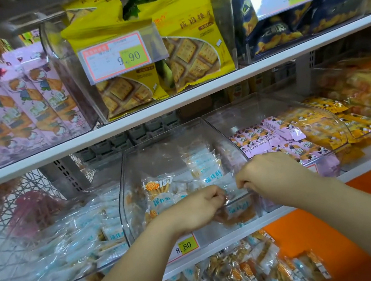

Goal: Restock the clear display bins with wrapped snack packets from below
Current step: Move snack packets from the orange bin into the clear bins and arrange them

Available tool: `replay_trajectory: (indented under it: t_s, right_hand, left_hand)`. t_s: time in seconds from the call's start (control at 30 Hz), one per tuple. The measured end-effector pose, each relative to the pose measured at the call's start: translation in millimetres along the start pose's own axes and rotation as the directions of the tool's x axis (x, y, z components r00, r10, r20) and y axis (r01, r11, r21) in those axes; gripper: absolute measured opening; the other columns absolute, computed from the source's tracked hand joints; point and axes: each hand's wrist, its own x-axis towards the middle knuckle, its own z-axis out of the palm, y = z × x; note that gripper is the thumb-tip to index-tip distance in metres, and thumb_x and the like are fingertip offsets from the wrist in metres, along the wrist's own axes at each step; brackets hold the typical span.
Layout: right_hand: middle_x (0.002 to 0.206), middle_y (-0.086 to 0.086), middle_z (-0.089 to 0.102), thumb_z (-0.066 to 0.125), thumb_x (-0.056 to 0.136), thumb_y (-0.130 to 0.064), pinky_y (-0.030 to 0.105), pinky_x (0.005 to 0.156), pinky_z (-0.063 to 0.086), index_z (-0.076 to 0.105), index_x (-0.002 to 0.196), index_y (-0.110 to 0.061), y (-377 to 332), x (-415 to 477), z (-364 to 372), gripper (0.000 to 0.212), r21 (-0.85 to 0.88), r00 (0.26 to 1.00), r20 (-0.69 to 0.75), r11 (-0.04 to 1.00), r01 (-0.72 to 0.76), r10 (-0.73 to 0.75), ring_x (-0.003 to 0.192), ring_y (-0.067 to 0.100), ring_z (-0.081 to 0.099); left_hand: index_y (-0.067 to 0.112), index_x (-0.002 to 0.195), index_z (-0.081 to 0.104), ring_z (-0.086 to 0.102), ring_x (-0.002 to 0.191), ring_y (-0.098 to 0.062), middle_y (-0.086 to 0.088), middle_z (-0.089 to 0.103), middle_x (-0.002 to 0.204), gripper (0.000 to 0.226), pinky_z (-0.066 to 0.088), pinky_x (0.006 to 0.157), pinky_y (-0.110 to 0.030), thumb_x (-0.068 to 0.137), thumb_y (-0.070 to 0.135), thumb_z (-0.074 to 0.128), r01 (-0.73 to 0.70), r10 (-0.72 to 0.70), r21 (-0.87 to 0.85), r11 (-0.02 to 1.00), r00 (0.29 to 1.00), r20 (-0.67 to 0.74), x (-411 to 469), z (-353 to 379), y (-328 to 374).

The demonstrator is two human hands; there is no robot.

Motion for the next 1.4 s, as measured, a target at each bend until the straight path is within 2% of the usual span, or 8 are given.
replay_trajectory:
  t_s: [0.17,0.37,0.57,0.8,0.93,1.07,1.23,1.4]
  right_hand:
    - [0.111,-0.015,0.06,0.052,0.094,-0.03,0.022,0.061,0.037,0.063,0.108,-0.032,14.9,-9.5,-13.3,0.018,0.282,0.981,-0.149,0.956,-0.079,0.125,0.081,0.007,0.05]
    - [0.118,-0.004,0.061,0.066,0.087,-0.029,0.018,0.056,0.041,0.044,0.134,-0.03,21.6,-17.5,-5.6,0.053,0.638,0.97,0.08,0.736,-0.228,0.231,0.077,0.008,0.059]
    - [0.122,-0.003,0.06,0.066,0.087,-0.019,0.014,0.053,0.038,0.042,0.136,-0.035,24.4,-19.9,-1.2,0.057,0.645,0.972,0.066,0.734,-0.214,0.226,0.076,0.006,0.059]
    - [0.126,-0.003,0.059,0.064,0.088,-0.019,0.02,0.068,0.049,0.042,0.138,-0.034,23.5,-21.0,-3.4,0.056,0.659,0.975,0.08,0.722,-0.209,0.209,0.082,0.007,0.061]
    - [0.131,-0.008,0.054,0.062,0.089,-0.029,0.033,0.095,0.044,0.05,0.133,-0.029,11.4,-27.7,-1.2,0.046,0.446,0.967,-0.123,0.883,-0.145,0.221,0.115,0.015,0.054]
    - [0.109,-0.004,0.066,0.068,0.084,-0.022,0.038,0.091,0.043,0.068,0.109,-0.022,-14.5,-25.8,-5.9,0.025,0.466,0.934,-0.314,0.885,-0.003,0.168,0.105,0.021,0.058]
    - [0.112,-0.006,0.067,0.059,0.091,-0.026,0.035,0.094,0.044,0.067,0.114,-0.023,-62.3,0.2,-14.1,0.024,0.473,0.97,-0.235,0.88,0.05,0.071,0.107,0.016,0.057]
    - [0.124,-0.006,0.063,0.054,0.093,-0.026,0.027,0.094,0.041,0.057,0.128,-0.027,-105.5,50.7,-13.4,0.034,0.4,0.999,-0.011,0.916,0.039,-0.038,0.114,0.016,0.055]
  left_hand:
    - [0.021,0.096,0.055,0.065,0.076,-0.005,0.003,0.068,0.091,0.013,0.053,0.074,-0.025,0.1,0.028,0.044,0.006,0.018,0.101,0.995,0.972,-0.235,-12.8,-16.0,-10.5]
    - [0.021,0.098,0.047,0.066,0.09,-0.017,-0.009,0.067,0.114,0.027,0.044,0.061,-0.017,0.104,0.036,0.025,0.174,-0.175,0.052,0.983,0.985,-0.001,-12.0,-3.7,8.9]
    - [0.023,0.09,0.053,0.066,0.102,-0.016,-0.006,0.069,0.112,0.035,0.048,0.088,-0.032,0.103,0.04,0.025,0.266,-0.276,0.114,0.957,0.957,0.086,4.0,3.0,13.2]
    - [0.021,0.094,0.048,0.067,0.101,-0.019,-0.009,0.069,0.113,0.031,0.044,0.075,-0.028,0.103,0.041,0.026,0.258,-0.271,0.134,0.957,0.958,0.092,8.0,4.9,15.8]
    - [0.019,0.106,0.049,0.065,0.094,-0.018,-0.008,0.068,0.108,0.022,0.048,0.075,-0.025,0.102,0.037,0.037,0.137,-0.133,0.184,0.973,0.991,-0.032,-13.1,-6.6,8.9]
    - [0.03,0.084,0.051,0.055,0.06,-0.008,0.002,0.07,0.086,0.012,0.046,0.062,-0.026,0.096,0.028,0.051,0.024,0.081,0.308,0.951,0.943,-0.324,-48.5,-33.3,-17.9]
    - [0.029,0.089,0.058,0.062,0.082,-0.013,0.011,0.067,0.085,0.008,0.044,0.068,-0.029,0.093,0.023,0.055,0.034,0.288,0.471,0.881,0.751,-0.594,-93.0,-59.9,-47.7]
    - [0.018,0.1,0.069,0.061,0.1,-0.016,0.004,0.069,0.104,0.013,0.04,0.082,-0.022,0.09,0.013,0.061,-0.049,0.432,0.567,0.822,0.702,-0.566,-109.9,-72.0,-86.5]
